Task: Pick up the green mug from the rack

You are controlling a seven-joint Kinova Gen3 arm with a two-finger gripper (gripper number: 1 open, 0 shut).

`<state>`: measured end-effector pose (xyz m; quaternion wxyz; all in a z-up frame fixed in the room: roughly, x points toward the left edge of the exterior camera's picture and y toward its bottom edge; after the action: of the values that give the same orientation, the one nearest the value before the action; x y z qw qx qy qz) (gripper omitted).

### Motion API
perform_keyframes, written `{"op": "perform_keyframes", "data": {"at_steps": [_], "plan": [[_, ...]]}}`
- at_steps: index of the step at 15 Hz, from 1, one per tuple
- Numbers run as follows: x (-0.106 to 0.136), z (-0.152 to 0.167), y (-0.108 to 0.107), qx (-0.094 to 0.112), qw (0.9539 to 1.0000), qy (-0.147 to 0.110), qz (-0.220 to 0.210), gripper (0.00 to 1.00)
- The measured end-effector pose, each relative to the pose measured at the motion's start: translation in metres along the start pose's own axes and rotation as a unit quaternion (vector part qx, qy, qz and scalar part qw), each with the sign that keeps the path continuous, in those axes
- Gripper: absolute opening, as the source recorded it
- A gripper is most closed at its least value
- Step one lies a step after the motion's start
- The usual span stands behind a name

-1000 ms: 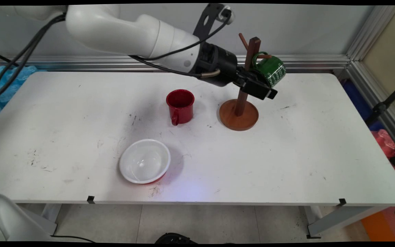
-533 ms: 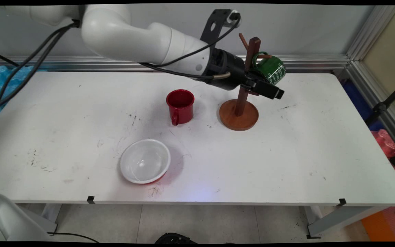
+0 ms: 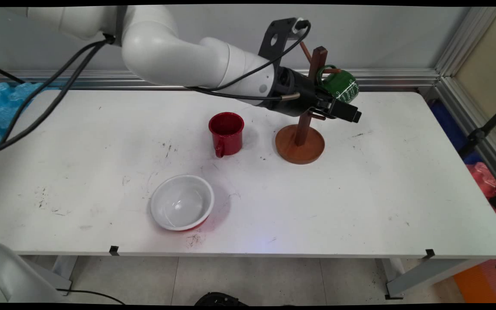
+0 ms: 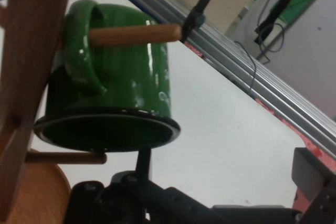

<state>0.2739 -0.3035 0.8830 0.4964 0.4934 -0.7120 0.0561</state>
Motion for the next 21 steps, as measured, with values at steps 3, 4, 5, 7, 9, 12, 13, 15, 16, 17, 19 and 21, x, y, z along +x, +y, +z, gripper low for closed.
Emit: {"op": "perform_keyframes", "data": {"at_steps": [3,4,5,7,9,12,13,15,16,17,19,21], "plan": [[-0.002,0.005,0.001,0.006,0.9998,0.004,-0.02,1.0],[-0.002,0.008,0.002,0.007,0.9996,0.006,-0.028,1.0],[-0.003,0.011,0.002,0.008,0.9993,0.008,-0.034,1.0],[-0.004,0.014,0.004,0.009,0.999,0.012,-0.043,1.0],[-0.005,0.018,0.005,0.011,0.9985,0.016,-0.05,1.0],[-0.008,0.024,0.005,0.018,0.9974,0.027,-0.065,1.0],[-0.008,0.026,0.006,0.019,0.9971,0.029,-0.069,1.0],[-0.01,0.031,0.007,0.024,0.996,0.035,-0.078,1.0],[-0.01,0.033,0.008,0.026,0.9955,0.038,-0.083,1.0],[-0.011,0.035,0.009,0.028,0.9951,0.04,-0.086,1.0],[-0.012,0.038,0.01,0.031,0.9943,0.045,-0.092,1.0],[-0.013,0.041,0.011,0.036,0.9932,0.051,-0.098,1.0]]}}
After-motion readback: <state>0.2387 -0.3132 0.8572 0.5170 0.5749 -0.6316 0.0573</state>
